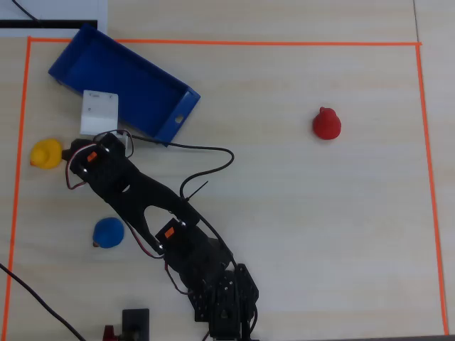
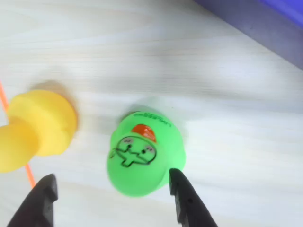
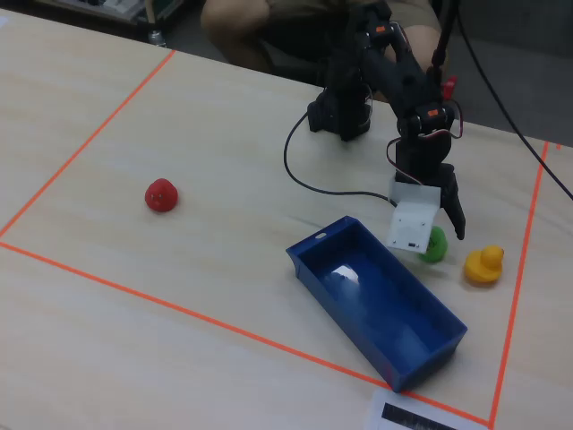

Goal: Grasp green duck and put it into box.

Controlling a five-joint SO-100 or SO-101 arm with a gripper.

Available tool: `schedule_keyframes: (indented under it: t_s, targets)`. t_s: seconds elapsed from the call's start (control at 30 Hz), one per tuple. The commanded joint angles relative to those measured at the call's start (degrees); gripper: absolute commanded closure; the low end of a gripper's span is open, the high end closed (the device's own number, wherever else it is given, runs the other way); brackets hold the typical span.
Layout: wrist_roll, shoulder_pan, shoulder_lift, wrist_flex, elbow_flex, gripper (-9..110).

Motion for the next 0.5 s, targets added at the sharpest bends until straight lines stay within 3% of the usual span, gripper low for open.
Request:
schedule_keyframes:
  t_s: [0.0, 0.1, 0.17, 0.47]
  targets:
    - [0.00, 0.44, 0.09, -2.46, 0.62, 72]
    - [0.26, 0.44, -0.44, -3.69, 1.41, 82]
    - [0.79, 0.53, -0.79, -4.66, 1.76, 101]
    - [2.20, 3.08, 5.71, 3.08, -3.78, 101]
